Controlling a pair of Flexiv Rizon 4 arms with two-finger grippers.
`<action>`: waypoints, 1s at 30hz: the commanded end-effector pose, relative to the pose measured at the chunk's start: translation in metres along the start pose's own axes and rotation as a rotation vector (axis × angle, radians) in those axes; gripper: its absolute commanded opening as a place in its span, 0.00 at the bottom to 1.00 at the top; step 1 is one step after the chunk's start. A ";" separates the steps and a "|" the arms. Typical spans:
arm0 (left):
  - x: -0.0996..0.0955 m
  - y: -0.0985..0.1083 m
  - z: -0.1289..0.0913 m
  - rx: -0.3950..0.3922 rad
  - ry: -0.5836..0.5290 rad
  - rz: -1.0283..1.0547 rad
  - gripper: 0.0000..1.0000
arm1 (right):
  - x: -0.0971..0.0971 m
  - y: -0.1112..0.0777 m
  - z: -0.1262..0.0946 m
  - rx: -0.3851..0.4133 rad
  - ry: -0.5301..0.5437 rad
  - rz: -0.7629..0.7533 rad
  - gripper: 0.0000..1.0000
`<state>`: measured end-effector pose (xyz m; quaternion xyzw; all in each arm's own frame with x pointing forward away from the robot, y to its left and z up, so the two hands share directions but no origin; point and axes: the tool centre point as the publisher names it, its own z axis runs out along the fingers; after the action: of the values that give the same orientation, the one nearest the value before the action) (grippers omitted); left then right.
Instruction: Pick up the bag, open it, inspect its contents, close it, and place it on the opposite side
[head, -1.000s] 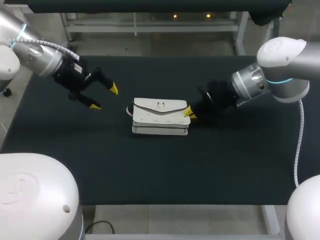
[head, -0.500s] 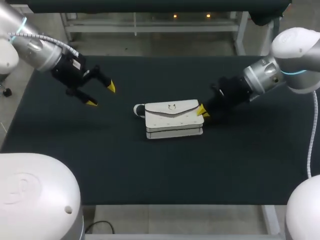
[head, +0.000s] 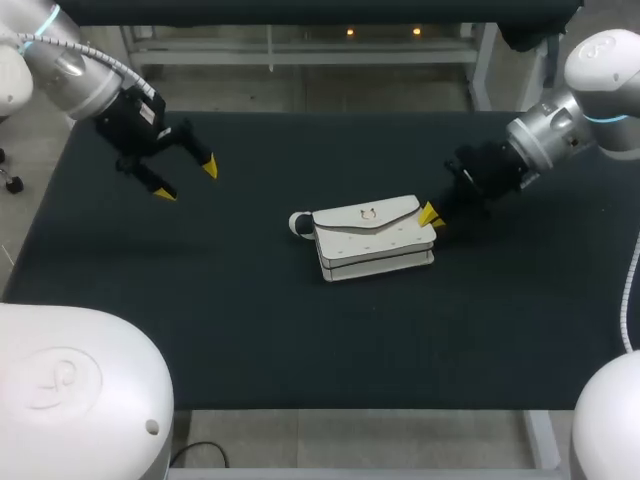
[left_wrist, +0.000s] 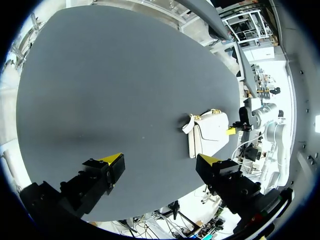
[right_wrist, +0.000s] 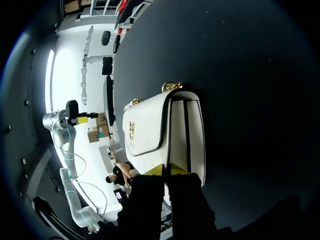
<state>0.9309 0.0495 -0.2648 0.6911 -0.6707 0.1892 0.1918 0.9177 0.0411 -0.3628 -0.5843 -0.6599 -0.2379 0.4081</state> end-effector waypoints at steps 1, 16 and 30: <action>0.003 -0.002 -0.006 -0.008 -0.040 -0.010 1.00 | -0.002 0.002 -0.002 0.011 0.008 -0.001 0.00; 0.003 -0.002 -0.006 -0.008 -0.040 -0.010 1.00 | -0.002 0.002 -0.002 0.011 0.008 -0.001 0.00; -0.020 -0.013 -0.030 0.059 -0.109 -0.001 1.00 | -0.040 0.031 -0.067 -0.053 0.044 0.000 0.00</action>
<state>0.9467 0.0794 -0.2512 0.7065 -0.6741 0.1677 0.1352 0.9561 -0.0130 -0.3653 -0.6003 -0.6471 -0.2619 0.3901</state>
